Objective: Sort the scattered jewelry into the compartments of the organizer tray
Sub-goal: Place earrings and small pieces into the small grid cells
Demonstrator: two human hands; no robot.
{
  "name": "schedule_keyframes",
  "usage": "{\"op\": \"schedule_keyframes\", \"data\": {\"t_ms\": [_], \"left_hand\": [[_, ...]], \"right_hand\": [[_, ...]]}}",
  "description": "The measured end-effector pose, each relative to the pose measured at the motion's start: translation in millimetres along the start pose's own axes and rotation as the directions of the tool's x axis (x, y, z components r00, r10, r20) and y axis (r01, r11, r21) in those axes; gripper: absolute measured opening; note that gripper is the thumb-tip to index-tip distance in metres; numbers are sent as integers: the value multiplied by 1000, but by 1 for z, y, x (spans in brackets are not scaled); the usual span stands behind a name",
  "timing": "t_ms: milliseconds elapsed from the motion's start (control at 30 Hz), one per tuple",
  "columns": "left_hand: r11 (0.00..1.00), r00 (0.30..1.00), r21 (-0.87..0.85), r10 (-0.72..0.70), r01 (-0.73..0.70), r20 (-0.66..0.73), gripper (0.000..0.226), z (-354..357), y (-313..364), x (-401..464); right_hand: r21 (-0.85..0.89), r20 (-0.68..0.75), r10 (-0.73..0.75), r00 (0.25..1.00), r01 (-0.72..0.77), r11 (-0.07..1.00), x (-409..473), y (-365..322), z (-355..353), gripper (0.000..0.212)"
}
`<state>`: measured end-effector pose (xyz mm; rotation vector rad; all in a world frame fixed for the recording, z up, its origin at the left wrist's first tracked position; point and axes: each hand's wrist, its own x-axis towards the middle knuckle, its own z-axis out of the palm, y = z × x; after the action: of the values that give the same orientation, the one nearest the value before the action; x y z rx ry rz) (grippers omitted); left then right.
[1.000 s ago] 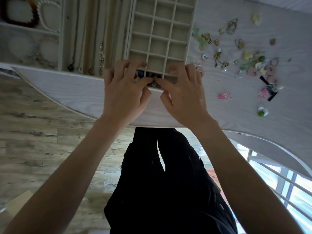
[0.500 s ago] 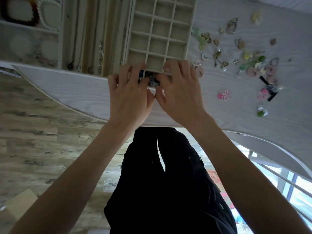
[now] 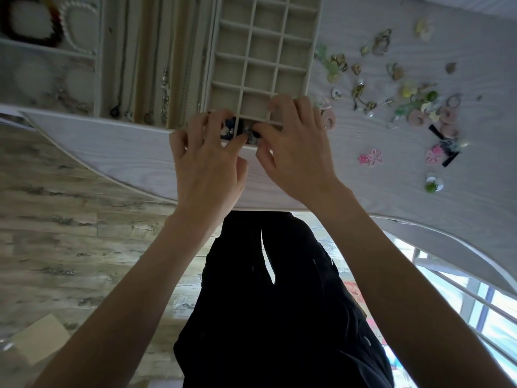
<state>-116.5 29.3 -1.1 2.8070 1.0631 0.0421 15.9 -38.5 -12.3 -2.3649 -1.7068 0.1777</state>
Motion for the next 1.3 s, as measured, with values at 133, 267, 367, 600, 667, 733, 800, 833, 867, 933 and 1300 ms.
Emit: {"op": "schedule_keyframes", "data": {"t_ms": [133, 267, 367, 600, 667, 733, 800, 833, 867, 933, 1300], "left_hand": [[1000, 1000, 4, 17, -17, 17, 38, 1, -1, 7], [999, 999, -36, 28, -29, -21, 29, 6, -3, 8], [978, 992, -197, 50, -72, -113, 25, 5, -1, 8], [741, 957, -615, 279, -268, -81, 17, -4, 64, 15], [676, 932, -668, 355, -310, -73, 18, -4, 98, 26], [656, 909, -682, 416, -323, -31, 21, -1, 135, 40], [666, 889, -668, 458, -333, 13, 23, 8, 169, 54], [674, 883, -661, 468, -329, 38, 24, 15, 184, 62], [695, 881, -639, 469, -330, 55, 26, 23, 192, 69], [749, 868, -535, 493, -392, 54, 27, 38, 213, 83], [849, 867, -198, 497, -491, -17, 19, 66, 243, 103]], "right_hand": [[-37, -23, -12, 1000, 11, 999, -5, 0, 0, 23], [105, -68, 22, 997, -14, 994, -6, 3, -4, 24], [246, -144, 111, 983, -73, 966, -14, 13, -13, 22], [281, -272, 300, 914, -223, 934, -72, 48, -53, 19], [266, -287, 371, 883, -299, 916, -94, 69, -66, 18], [294, -276, 499, 821, -422, 858, -114, 98, -75, 18], [347, -237, 645, 726, -557, 754, -129, 133, -77, 17], [368, -207, 704, 679, -613, 699, -133, 151, -76, 16], [372, -164, 744, 648, -658, 655, -133, 164, -71, 16], [313, -74, 779, 623, -727, 611, -130, 188, -64, 18], [166, 72, 682, 728, -683, 711, -109, 229, -60, 24]]}}
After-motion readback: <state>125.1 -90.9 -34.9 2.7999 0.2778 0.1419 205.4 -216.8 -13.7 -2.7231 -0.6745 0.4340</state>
